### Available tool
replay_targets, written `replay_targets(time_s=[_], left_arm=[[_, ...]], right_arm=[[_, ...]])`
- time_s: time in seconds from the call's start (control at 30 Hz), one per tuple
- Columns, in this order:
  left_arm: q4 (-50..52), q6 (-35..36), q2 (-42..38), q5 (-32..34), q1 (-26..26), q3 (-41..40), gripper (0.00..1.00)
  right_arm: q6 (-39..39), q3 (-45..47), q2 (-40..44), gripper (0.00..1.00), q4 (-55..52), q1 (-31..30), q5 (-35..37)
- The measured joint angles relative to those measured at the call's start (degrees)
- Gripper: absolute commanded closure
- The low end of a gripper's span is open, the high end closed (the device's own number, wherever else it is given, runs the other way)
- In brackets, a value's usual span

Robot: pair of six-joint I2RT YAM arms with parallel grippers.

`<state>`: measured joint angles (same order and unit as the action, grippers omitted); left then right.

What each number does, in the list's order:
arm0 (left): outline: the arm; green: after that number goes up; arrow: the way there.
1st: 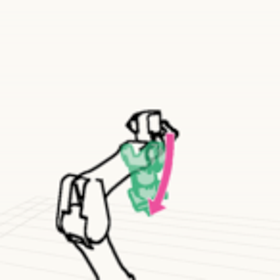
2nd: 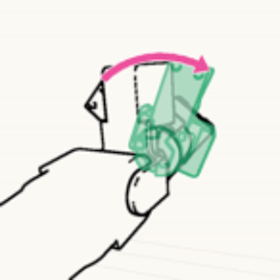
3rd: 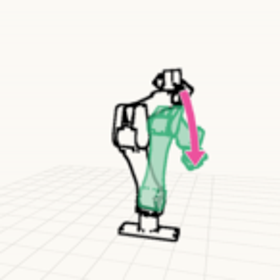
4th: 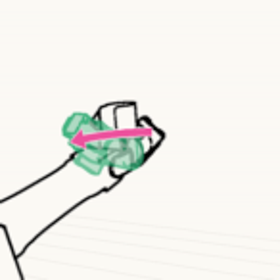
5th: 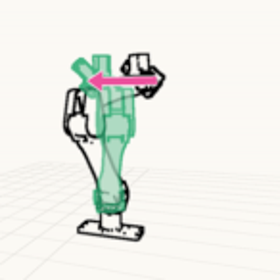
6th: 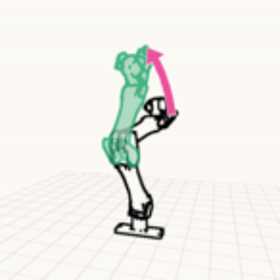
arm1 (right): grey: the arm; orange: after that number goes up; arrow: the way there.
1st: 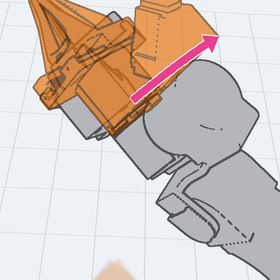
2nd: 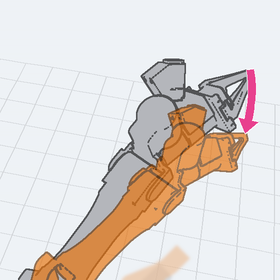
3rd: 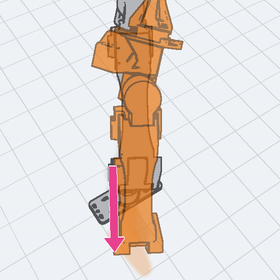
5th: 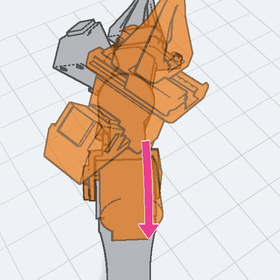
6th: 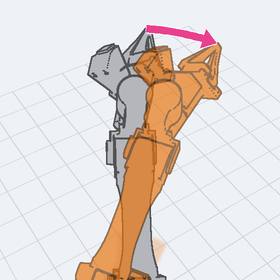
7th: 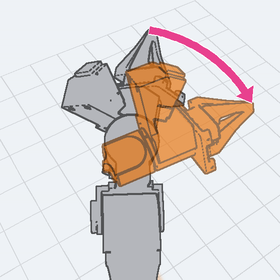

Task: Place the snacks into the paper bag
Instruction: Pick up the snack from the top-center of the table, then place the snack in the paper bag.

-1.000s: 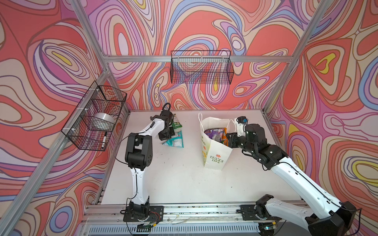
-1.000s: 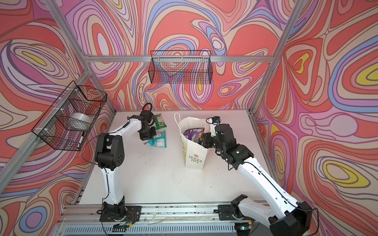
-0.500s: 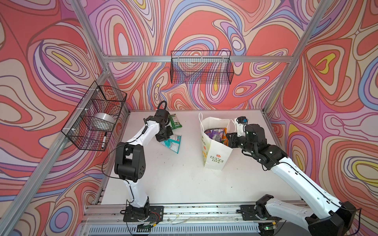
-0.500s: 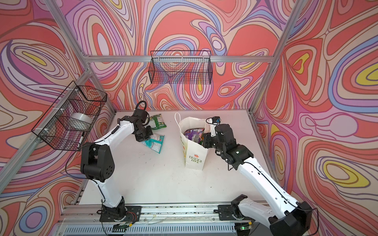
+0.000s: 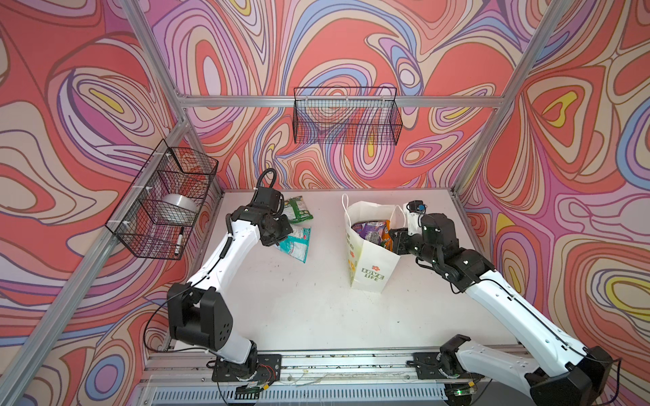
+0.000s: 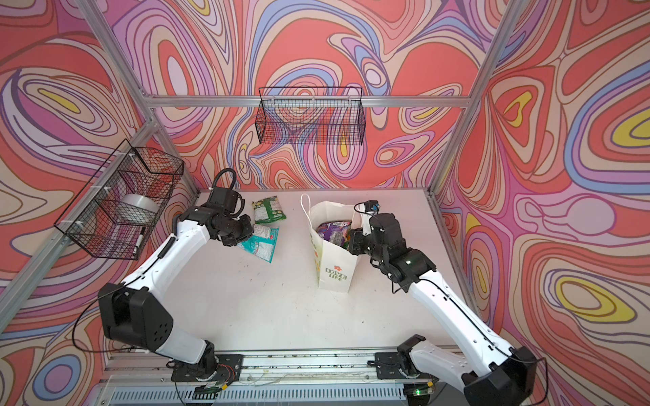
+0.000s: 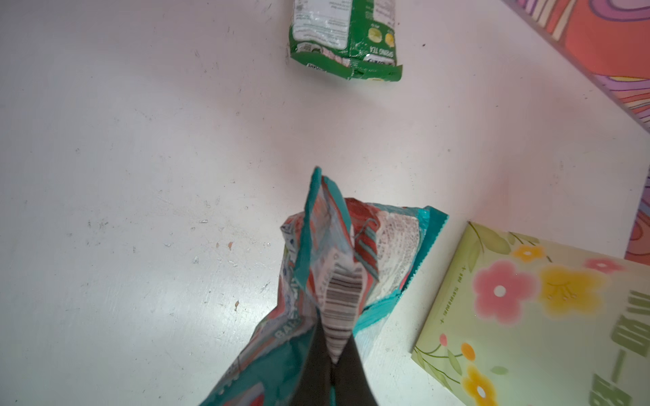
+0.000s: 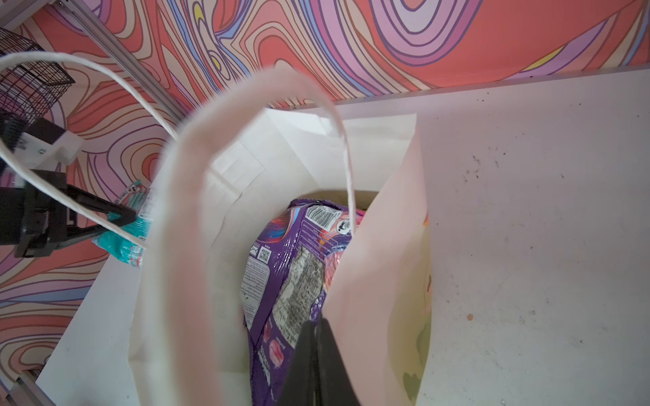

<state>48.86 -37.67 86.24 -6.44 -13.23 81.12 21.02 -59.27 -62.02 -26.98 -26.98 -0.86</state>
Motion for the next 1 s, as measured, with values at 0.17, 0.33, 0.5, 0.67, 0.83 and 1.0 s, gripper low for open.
replay_targets(time_s=[0.17,0.33,0.5,0.67,0.83,1.0], left_arm=[[2.36,-0.66,-6.99,0.26,-2.95,2.25,1.00],[4.20,-1.88,-10.97,1.46,-7.39,7.89,1.00],[6.38,-2.38,-11.37,4.55,-14.51,16.46,1.00],[8.28,-2.38,-9.99,7.54,-21.46,25.97,1.00],[8.13,-1.20,-5.49,10.47,-26.97,34.60,1.00],[8.04,0.74,4.07,10.69,-30.91,45.86,1.00]], right_arm=[[0.00,0.00,0.04,1.00,0.00,0.00,0.00],[0.00,0.00,0.07,1.00,0.00,0.00,0.00],[0.00,0.02,0.07,1.00,0.00,0.00,0.00],[0.00,0.02,0.07,1.00,0.00,0.00,0.00],[0.00,0.02,0.07,1.00,0.00,0.00,0.04],[0.00,0.02,0.04,1.00,0.00,0.00,0.20]])
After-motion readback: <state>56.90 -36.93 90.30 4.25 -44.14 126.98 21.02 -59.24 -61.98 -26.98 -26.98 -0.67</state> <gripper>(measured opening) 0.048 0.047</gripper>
